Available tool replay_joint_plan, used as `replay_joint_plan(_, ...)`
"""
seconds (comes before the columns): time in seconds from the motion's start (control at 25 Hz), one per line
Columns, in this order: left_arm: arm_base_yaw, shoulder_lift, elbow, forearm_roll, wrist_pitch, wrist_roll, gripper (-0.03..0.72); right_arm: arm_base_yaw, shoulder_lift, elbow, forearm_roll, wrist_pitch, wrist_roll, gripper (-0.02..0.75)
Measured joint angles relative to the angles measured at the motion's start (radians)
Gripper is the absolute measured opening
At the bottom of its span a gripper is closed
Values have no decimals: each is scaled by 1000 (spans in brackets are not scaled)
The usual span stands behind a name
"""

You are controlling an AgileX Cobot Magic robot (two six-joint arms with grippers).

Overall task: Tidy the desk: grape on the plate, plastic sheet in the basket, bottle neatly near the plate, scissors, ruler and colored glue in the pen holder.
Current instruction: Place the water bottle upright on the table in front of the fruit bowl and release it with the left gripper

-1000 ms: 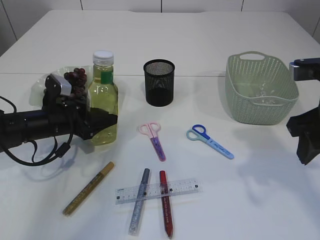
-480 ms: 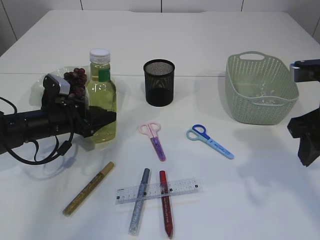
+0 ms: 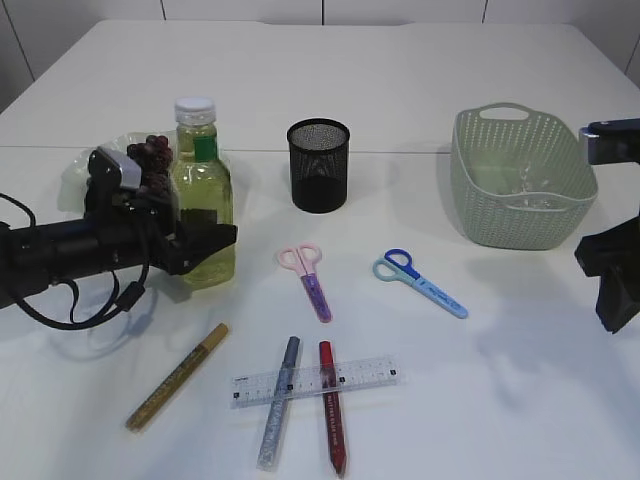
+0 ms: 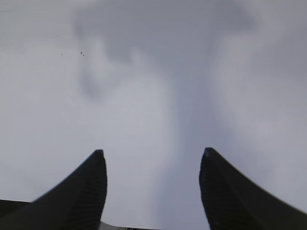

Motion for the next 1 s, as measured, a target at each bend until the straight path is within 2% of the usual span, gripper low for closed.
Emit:
replay_joint_plan(0.24, 0, 0, -4, -7, -45, 2, 617, 0, 0, 0, 0, 0, -2, 477)
replay_joint_plan(1.0, 0, -115, -6, 8, -53, 2, 622, 0, 0, 0, 0, 0, -4, 476)
